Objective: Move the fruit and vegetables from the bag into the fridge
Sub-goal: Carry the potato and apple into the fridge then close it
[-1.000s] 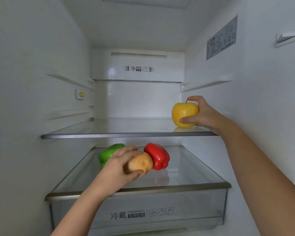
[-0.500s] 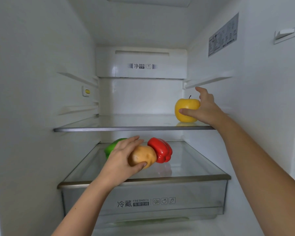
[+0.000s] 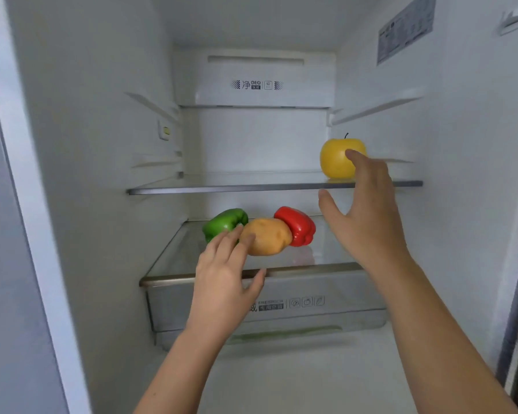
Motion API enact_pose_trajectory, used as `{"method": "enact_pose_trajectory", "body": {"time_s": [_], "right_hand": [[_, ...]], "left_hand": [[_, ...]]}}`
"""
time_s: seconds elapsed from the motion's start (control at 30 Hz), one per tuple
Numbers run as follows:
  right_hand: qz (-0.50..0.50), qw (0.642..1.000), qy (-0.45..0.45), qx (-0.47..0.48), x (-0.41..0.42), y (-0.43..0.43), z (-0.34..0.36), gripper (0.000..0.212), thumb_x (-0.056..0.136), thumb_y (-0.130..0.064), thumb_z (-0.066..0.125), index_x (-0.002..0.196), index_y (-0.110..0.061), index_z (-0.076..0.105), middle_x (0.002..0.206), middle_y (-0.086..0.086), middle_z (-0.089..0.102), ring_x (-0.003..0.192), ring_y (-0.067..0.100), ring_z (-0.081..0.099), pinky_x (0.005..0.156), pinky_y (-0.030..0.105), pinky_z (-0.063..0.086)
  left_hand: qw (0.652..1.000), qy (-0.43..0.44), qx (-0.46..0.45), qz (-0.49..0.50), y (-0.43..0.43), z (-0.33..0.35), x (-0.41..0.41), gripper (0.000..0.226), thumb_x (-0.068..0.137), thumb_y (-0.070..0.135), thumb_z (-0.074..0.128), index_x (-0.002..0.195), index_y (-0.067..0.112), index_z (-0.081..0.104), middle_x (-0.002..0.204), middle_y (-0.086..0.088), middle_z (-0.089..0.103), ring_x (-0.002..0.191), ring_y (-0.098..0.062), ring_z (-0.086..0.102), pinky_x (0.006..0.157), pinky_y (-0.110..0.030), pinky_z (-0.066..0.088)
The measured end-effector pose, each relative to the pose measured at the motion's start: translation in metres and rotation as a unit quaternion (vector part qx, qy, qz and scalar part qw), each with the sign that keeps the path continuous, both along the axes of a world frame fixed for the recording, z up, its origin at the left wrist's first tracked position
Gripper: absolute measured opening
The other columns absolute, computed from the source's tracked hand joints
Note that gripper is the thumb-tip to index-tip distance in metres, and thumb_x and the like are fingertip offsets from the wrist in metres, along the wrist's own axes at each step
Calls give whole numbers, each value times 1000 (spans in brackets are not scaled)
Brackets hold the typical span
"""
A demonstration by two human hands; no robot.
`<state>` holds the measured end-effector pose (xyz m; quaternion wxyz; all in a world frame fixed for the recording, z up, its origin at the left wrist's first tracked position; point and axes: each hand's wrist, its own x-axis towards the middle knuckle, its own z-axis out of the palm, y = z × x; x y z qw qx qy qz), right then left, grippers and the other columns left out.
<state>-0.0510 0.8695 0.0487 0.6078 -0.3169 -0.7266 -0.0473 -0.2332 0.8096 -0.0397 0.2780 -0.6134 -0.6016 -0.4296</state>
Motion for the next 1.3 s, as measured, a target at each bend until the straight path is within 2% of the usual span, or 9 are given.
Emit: {"method": "enact_pose_trajectory", "body": {"time_s": [0.17, 0.4, 0.57, 0.67, 0.8, 0.9, 1.0, 1.1, 1.3], "right_hand": [[-71, 994, -69, -43, -10, -52, -63, 47, 83, -25, 57, 124, -5, 50, 122, 21, 50, 112, 37, 47, 92, 42, 37], [-212, 964, -141, -81, 10, -141, -129, 47, 77, -23, 55, 118, -1, 56, 116, 25, 57, 105, 40, 55, 87, 48, 45], [-285, 932, -174, -145, 38, -209, -163, 46, 75, -20, 62, 117, -1, 58, 118, 25, 58, 108, 44, 54, 87, 58, 45], [-337, 909, -176, -170, 68, -251, -166, 46, 74, -22, 59, 116, -3, 59, 117, 22, 58, 106, 41, 55, 86, 56, 46], [-410, 880, -156, -185, 110, -309, -170, 49, 77, -29, 49, 119, -5, 57, 118, 21, 58, 108, 40, 54, 91, 53, 44], [-461, 856, -136, -191, 145, -357, -179, 46, 75, -25, 55, 116, -4, 59, 117, 21, 59, 107, 40, 55, 89, 55, 44], [-516, 822, -120, -209, 186, -416, -191, 44, 73, -22, 58, 113, -4, 60, 115, 20, 60, 108, 40, 56, 88, 54, 42], [-572, 777, -89, -250, 234, -489, -201, 45, 74, -23, 56, 115, -6, 59, 116, 19, 59, 111, 40, 54, 88, 60, 43], [-664, 690, -48, -285, 314, -659, -205, 41, 73, -19, 56, 112, -5, 60, 114, 19, 60, 105, 40, 56, 87, 52, 46]], "left_hand": [[993, -84, -25, -80, -41, -29, 20, 54, 76, 40, 46, 121, 12, 56, 128, -9, 54, 117, -21, 43, 99, -33, 32], [980, -67, -63, -176, -103, -73, 37, 48, 80, 36, 43, 122, 15, 55, 128, -7, 55, 122, -27, 46, 102, -39, 32], [949, -115, -108, -272, -139, -99, 66, 51, 81, 39, 41, 122, 13, 56, 130, -7, 55, 122, -28, 47, 101, -38, 30], [923, -121, -114, -346, -158, -99, 99, 49, 80, 37, 43, 121, 13, 57, 130, -6, 54, 122, -25, 43, 103, -30, 29], [894, -98, -90, -427, -193, -98, 153, 47, 80, 32, 45, 119, 9, 58, 127, -8, 57, 120, -21, 41, 101, -30, 27], [877, -55, -77, -472, -227, -102, 197, 44, 81, 31, 45, 116, 8, 60, 123, -9, 59, 118, -26, 47, 100, -36, 34], [843, -32, -95, -528, -266, -108, 247, 41, 82, 29, 44, 113, 7, 61, 120, -9, 60, 115, -32, 53, 95, -46, 43], [801, 1, -104, -590, -317, -116, 307, 40, 83, 27, 44, 113, 6, 60, 119, -10, 61, 114, -33, 54, 94, -47, 44], [684, 48, -129, -717, -467, -133, 420, 39, 82, 29, 45, 114, 11, 58, 120, -6, 60, 114, -27, 49, 93, -47, 45]]}}
